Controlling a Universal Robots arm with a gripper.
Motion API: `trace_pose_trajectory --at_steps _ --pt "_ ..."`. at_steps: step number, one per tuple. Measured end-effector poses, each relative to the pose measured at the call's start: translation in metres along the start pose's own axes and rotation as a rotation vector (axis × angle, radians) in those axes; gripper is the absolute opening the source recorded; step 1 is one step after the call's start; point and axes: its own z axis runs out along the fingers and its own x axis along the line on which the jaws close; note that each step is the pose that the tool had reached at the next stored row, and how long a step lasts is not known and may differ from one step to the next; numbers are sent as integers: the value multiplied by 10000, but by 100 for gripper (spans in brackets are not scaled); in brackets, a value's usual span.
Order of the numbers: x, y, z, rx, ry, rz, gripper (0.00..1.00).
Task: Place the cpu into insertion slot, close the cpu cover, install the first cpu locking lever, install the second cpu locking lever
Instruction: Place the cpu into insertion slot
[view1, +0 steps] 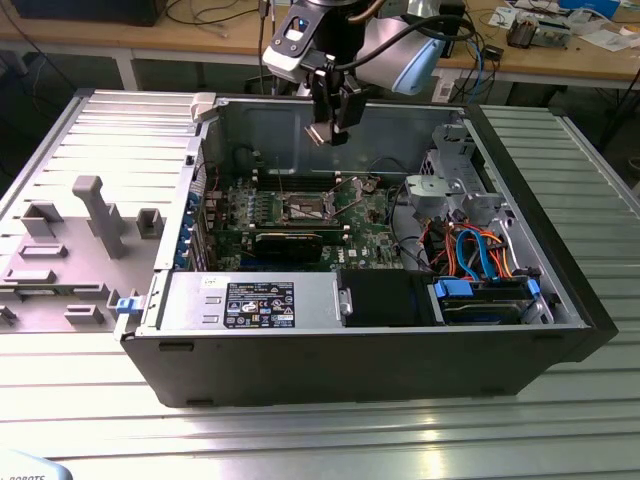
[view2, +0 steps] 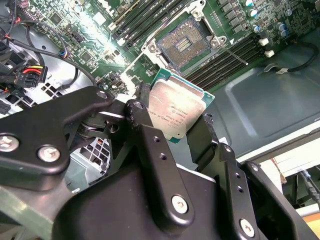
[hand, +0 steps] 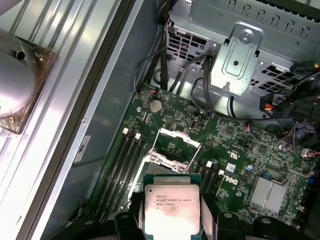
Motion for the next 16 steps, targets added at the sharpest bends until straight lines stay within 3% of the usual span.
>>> trace_pose_trajectory --at_steps 16 --pt "0 0 1 3 -20 98 54"
